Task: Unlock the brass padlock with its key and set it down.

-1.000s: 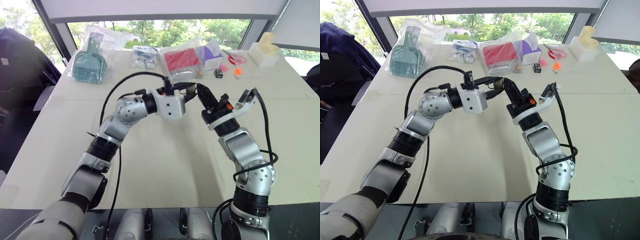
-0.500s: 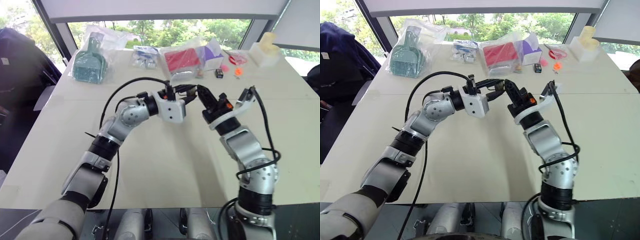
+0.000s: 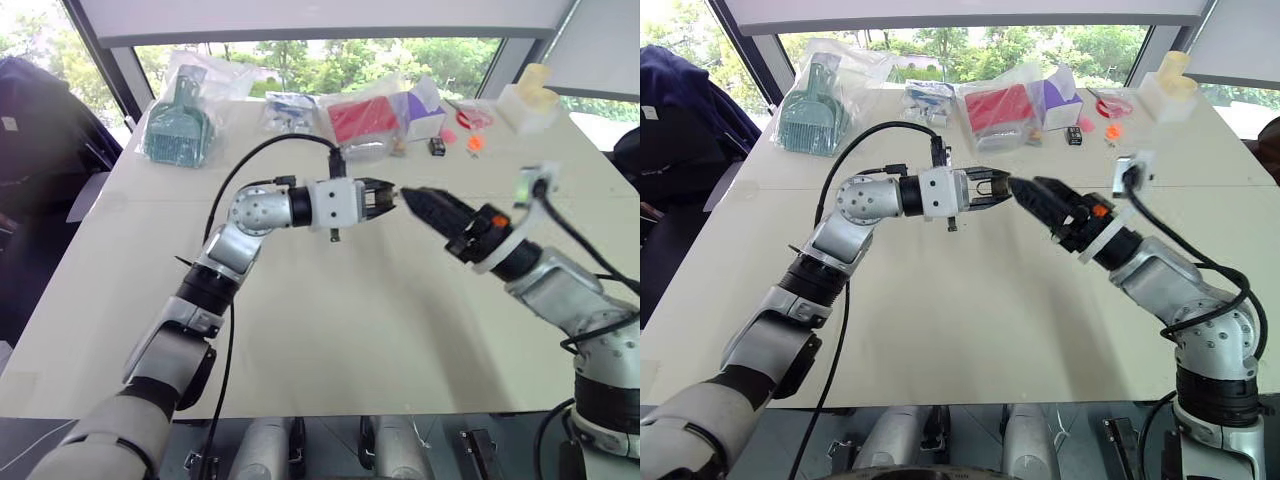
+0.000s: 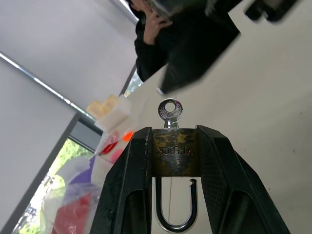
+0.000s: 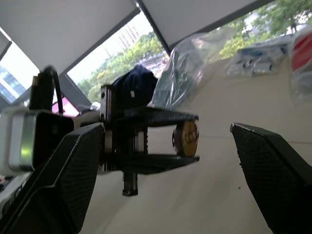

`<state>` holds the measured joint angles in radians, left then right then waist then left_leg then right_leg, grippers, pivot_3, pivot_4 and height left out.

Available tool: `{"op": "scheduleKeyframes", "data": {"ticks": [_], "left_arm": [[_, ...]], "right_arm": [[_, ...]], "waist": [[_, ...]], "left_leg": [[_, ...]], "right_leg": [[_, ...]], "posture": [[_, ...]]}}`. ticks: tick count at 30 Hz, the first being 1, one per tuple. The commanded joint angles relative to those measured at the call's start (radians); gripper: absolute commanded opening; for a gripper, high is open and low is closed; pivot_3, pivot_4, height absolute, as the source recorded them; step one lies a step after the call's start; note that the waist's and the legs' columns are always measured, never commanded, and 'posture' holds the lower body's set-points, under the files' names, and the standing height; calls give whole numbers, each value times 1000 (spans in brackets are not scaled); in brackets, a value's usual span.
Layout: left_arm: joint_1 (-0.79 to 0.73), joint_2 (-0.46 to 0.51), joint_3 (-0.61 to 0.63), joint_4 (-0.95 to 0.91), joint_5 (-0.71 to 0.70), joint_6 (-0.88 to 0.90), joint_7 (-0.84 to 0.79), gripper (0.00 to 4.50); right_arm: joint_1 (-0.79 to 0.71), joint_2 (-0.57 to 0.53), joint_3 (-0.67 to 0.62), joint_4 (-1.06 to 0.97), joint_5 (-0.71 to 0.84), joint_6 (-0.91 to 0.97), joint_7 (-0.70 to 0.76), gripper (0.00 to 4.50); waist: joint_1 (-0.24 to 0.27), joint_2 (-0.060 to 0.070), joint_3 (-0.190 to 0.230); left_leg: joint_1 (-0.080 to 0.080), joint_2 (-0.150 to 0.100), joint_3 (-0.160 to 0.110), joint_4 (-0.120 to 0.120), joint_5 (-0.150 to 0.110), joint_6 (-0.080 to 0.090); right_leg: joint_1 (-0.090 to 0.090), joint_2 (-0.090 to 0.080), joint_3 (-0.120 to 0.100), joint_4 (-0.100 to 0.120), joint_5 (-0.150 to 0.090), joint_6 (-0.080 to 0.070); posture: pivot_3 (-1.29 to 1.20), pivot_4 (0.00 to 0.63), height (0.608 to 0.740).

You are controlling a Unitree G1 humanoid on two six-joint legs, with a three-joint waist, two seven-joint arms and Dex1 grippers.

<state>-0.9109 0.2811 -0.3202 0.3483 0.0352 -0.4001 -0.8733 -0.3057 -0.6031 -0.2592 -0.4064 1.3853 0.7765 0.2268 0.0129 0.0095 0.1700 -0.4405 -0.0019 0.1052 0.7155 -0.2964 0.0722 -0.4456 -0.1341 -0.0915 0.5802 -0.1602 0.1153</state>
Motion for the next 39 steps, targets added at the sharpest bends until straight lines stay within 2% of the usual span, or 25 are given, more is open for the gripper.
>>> {"op": "scheduleKeyframes", "data": {"ticks": [1,12,13,14,19,20,21,22,28,29,30,33,37,39], "left_arm": [[-26,-3,3,-62,13,-62,8,768],[-3,-10,-4,-88,26,-97,17,768],[-3,-11,-4,-88,26,-97,19,768],[-5,-11,-3,-86,27,-98,21,768],[-7,-11,1,-85,32,-105,27,768],[-5,-11,1,-87,33,-107,28,768],[-4,-11,1,-89,34,-110,28,768],[-4,-11,0,-90,34,-113,27,768],[-3,-5,-3,-86,30,-117,17,768],[-4,-3,-3,-82,20,-106,5,1800],[-5,0,-3,-78,15,-102,-3,2030],[-10,9,-3,-67,6,-97,-18,3129],[-7,40,-11,-74,-19,-43,-79,4305],[9,66,0,-109,-87,83,-146,4305]], "right_arm": [[-22,13,-5,-5,-12,-11,21,4448],[-26,54,-11,-10,-5,-3,-13,4448],[-22,53,-12,-12,-2,-1,-14,3942],[-16,51,-12,-15,1,2,-12,3671],[6,41,-8,-31,14,16,14,1123],[10,41,-9,-33,14,16,16,503],[12,42,-9,-35,14,16,16,196],[13,43,-9,-36,15,17,15,5],[18,32,-1,-34,-4,31,29,2],[21,28,3,-34,-15,33,38,2],[24,25,4,-33,-21,35,44,2],[30,23,6,-30,-33,37,59,2],[31,29,3,-19,-57,31,65,2],[28,35,-4,-9,-72,23,61,2]], "waist": [[1,0,0],[0,0,0],[0,0,0],[1,0,0],[1,0,0],[1,0,0],[1,0,0],[0,0,0],[1,0,0],[1,0,0],[1,0,0],[0,0,0],[0,0,0],[0,0,0]], "left_leg": [[0,0,0,0,0,0],[0,0,0,0,0,0],[0,0,0,0,0,0],[0,0,0,0,0,0],[0,0,0,0,0,0],[0,0,0,0,0,0],[0,0,0,0,0,0],[0,0,0,0,0,0],[0,0,0,0,0,0],[0,0,0,0,0,0],[0,0,0,0,0,0],[0,0,0,0,0,0],[0,0,0,0,0,0],[0,0,0,0,0,0]], "right_leg": [[0,0,0,0,0,0],[0,0,0,0,0,0],[0,0,0,0,0,0],[0,0,0,0,0,0],[0,0,0,0,0,0],[0,0,0,0,0,0],[0,0,0,0,0,0],[0,0,0,0,0,0],[0,0,0,0,0,0],[0,0,0,0,0,0],[0,0,0,0,0,0],[0,0,0,0,0,0],[0,0,0,0,0,0],[0,0,0,0,0,0]], "posture": [[0,150,735],[0,150,735],[0,150,735],[0,150,735],[0,150,735],[0,150,735],[0,150,735],[0,150,735],[0,150,735],[0,150,735],[0,150,735],[0,150,735],[0,150,735],[0,150,735]]}}
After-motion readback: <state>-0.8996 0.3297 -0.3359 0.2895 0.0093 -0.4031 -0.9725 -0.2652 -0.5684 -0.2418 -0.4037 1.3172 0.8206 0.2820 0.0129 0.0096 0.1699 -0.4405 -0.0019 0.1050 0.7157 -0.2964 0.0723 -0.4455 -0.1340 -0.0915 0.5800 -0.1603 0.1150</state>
